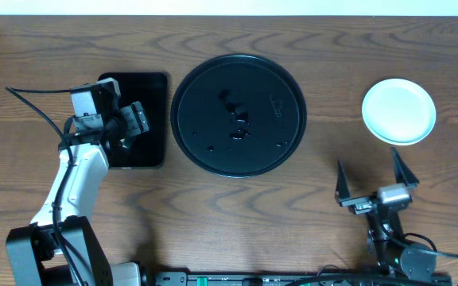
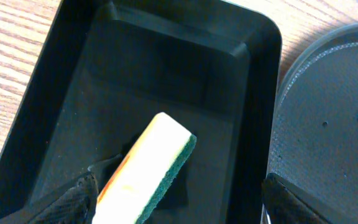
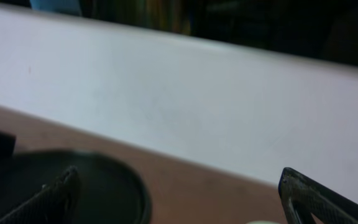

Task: Clean dirty plates on tray and stack at the side

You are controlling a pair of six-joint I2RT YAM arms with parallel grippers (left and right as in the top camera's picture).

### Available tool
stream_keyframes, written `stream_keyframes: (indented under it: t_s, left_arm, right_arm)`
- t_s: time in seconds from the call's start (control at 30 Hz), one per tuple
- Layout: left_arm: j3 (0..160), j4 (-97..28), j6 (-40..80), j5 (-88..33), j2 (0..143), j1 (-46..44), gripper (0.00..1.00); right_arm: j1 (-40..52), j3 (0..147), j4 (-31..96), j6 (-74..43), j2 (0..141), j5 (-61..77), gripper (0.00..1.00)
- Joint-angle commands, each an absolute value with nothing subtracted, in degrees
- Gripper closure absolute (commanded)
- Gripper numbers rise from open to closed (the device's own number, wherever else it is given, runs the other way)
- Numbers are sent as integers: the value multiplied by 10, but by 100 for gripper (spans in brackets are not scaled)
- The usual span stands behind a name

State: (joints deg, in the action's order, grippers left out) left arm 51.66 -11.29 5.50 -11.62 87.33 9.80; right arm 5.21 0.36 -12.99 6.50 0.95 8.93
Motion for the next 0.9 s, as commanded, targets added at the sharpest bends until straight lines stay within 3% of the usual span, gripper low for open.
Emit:
stream_keyframes:
  t_s: [0.0,0.2,0.87]
  left_arm:
    - [516,-111,49,-109,873,99,15]
    - [516,-111,49,-109,873,99,15]
    - [516,-111,49,-109,873,99,15]
  right_arm:
    - [50,3,-111,59,3,84,1]
    - [50,3,38,71,3,79,1]
    - [-34,3,36,71,3,82,1]
